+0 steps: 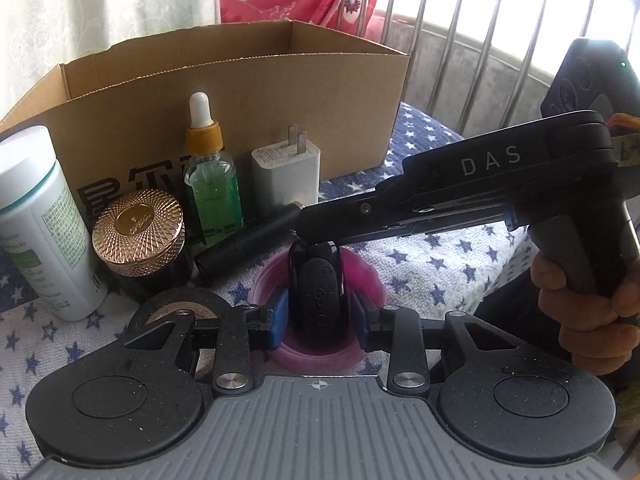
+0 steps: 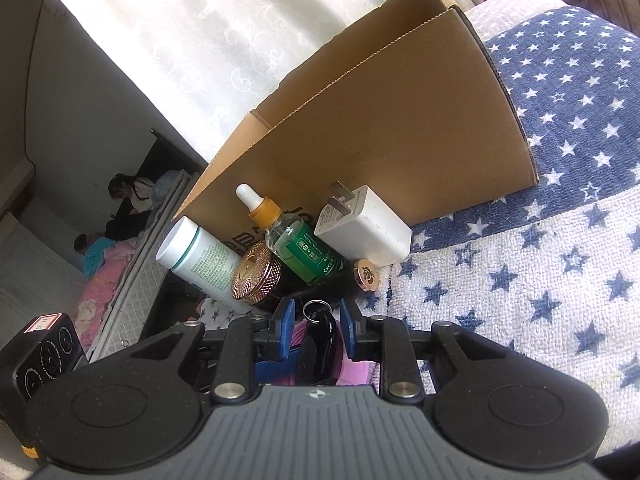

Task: Organize rigid objects
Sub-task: 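Close the right gripper on the black key fob and lift it, then carry the key fob into the cardboard box and release it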

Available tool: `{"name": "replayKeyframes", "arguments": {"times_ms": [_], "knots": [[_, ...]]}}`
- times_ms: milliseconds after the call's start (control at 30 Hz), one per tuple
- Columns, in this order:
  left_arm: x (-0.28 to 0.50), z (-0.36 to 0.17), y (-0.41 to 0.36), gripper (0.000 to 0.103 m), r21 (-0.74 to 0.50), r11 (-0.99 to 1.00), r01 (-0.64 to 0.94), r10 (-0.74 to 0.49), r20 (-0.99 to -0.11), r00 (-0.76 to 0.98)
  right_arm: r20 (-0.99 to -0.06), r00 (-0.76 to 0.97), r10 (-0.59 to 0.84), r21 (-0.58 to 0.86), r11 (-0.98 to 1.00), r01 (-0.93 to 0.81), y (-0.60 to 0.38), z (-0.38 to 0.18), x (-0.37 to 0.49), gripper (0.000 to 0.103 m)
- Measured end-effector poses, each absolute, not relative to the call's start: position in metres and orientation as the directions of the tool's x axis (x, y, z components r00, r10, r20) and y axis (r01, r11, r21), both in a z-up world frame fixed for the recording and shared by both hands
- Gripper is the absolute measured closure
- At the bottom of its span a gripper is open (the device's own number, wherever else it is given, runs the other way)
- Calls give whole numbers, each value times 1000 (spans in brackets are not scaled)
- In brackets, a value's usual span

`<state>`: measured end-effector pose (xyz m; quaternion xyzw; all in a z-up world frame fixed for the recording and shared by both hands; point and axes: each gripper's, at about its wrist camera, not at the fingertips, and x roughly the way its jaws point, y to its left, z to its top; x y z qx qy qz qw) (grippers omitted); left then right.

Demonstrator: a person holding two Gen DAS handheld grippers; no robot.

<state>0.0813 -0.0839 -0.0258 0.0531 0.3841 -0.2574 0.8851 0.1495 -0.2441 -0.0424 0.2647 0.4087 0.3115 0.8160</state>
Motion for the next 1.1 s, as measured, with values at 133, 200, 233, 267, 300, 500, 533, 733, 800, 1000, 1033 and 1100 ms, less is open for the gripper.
{"name": "replayKeyframes", "arguments": {"times_ms": [133, 200, 233, 267, 300, 500, 533, 733, 800, 1000, 1033, 1100], "knots": [[83, -25, -86, 71, -91, 867, 491, -404, -705, 582, -485, 474, 735, 695, 653, -302, -246, -42, 149, 76], [81, -24, -85, 72, -88, 869, 487, -402, -700, 591, -473, 477, 741, 696, 646, -314, -246, -40, 147, 76], [80, -23, -85, 73, -82, 870, 486, -400, -695, 597, -467, 478, 744, 695, 643, -322, -246, -38, 146, 76], [79, -22, -85, 73, -74, 871, 485, -396, -690, 606, -462, 479, 746, 695, 640, -327, -246, -36, 145, 76], [77, -21, -85, 73, -68, 873, 484, -393, -685, 614, -457, 480, 749, 694, 638, -333, -245, -34, 144, 76], [67, -8, -78, 74, -72, 872, 485, -414, -638, 649, -437, 489, 755, 696, 628, -348, -244, -21, 138, 76], [65, -3, -74, 74, -75, 872, 484, -418, -629, 656, -434, 487, 758, 696, 625, -352, -243, -18, 136, 76], [51, 27, -66, 74, -43, 877, 479, -420, -551, 721, -402, 495, 770, 664, 618, -422, -228, 20, 127, 77], [50, 42, -60, 74, -31, 882, 470, -415, -524, 744, -387, 500, 775, 648, 614, -450, -219, 36, 130, 79], [75, 84, -37, 73, -24, 897, 440, -393, -497, 774, -380, 455, 805, 633, 585, -507, -186, 77, 167, 85], [84, 89, -34, 73, -24, 901, 434, -386, -503, 773, -386, 440, 810, 639, 579, -506, -180, 83, 179, 85], [108, 96, -28, 73, -28, 908, 418, -369, -529, 765, -414, 411, 812, 645, 581, -497, -168, 90, 206, 85]]}}
